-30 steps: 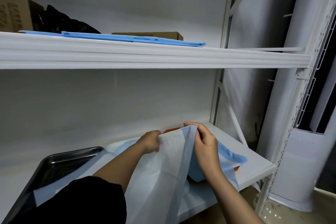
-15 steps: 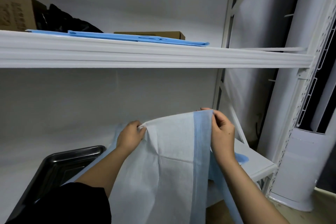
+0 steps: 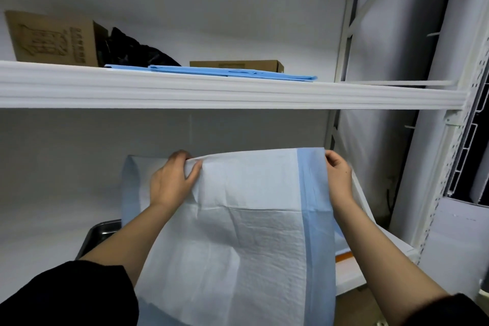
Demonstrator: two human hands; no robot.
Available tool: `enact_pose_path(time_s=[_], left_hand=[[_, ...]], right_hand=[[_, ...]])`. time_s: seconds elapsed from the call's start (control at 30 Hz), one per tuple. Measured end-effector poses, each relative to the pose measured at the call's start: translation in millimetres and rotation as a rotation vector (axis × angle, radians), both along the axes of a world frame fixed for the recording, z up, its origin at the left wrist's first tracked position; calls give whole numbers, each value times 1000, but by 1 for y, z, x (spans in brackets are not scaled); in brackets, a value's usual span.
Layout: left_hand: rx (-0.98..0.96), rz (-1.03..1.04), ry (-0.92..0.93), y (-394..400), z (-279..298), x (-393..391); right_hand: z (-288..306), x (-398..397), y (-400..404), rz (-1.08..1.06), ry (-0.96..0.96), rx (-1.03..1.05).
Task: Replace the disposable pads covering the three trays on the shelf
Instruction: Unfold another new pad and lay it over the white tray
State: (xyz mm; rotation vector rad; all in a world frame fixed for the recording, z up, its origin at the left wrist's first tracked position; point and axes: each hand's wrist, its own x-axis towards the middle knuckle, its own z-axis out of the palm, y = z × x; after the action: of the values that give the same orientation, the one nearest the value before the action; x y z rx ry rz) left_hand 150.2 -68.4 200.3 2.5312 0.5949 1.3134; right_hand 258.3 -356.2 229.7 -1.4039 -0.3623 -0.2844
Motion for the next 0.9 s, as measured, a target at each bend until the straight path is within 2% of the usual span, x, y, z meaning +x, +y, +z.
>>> enact_pose_path(time_s=[0.13,0.3,0.37,0.47,0.57,0.8,0.9], left_hand=[[68,-4,-20,0,9,-6],[101,24,27,-2,7,0],[100,25,32,-4,9,6],[102,39,33,-7,18,12],[94,53,52,-8,19,16],[183,75,79,-13,22,25],[357,96,71,-14,25,30]], right_hand=[[10,2,-2,59,26,39],[8,11,-14,13,-69,-56],[9,13,-17,87,-34,-69],[12,11,-23,185,56,-257],[3,14,-30,153,65,-393],[-9,38,-39,14,67,-211],[-12,47,-42,-84,62,-126]])
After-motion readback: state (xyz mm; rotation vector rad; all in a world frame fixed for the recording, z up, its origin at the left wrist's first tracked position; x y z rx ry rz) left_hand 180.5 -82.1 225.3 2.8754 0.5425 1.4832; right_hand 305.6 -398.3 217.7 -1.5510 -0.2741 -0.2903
